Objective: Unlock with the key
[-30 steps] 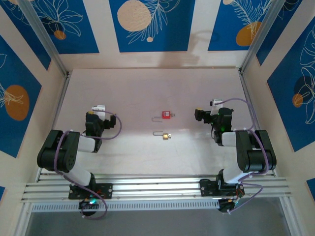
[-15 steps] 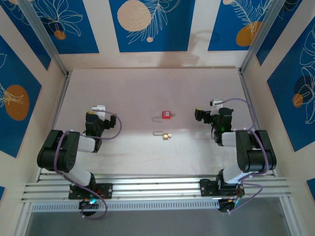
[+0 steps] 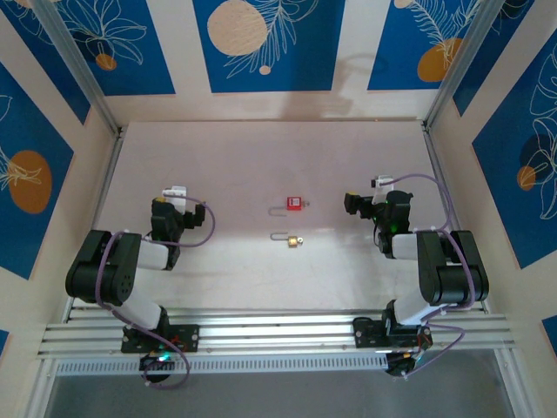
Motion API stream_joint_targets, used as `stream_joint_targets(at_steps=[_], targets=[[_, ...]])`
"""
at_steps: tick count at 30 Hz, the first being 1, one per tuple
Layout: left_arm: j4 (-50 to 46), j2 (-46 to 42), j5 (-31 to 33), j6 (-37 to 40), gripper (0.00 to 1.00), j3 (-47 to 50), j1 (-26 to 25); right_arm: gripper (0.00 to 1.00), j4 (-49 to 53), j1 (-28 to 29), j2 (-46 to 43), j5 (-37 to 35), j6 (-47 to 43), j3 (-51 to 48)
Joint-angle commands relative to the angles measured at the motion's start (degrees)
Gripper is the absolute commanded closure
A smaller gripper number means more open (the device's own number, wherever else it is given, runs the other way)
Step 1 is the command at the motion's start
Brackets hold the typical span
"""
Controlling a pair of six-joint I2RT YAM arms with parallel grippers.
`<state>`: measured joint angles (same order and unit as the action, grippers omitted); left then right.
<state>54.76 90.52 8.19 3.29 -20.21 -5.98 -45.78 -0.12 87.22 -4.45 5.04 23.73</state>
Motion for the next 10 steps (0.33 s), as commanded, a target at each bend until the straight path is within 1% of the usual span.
stream_joint_targets(at_steps=[1,10], targets=[[-0.5,-0.8,0.5,-0.9,0.00,-0.9,0.7,0.01,-0.5,0.2,0.1,0.1,0.3,0.1],[-0.3,-1.0,-0.3,-0.6,0.00,-0.9,0.8,0.01,-0.5,0.2,0.1,0.2,0.3,0.3]])
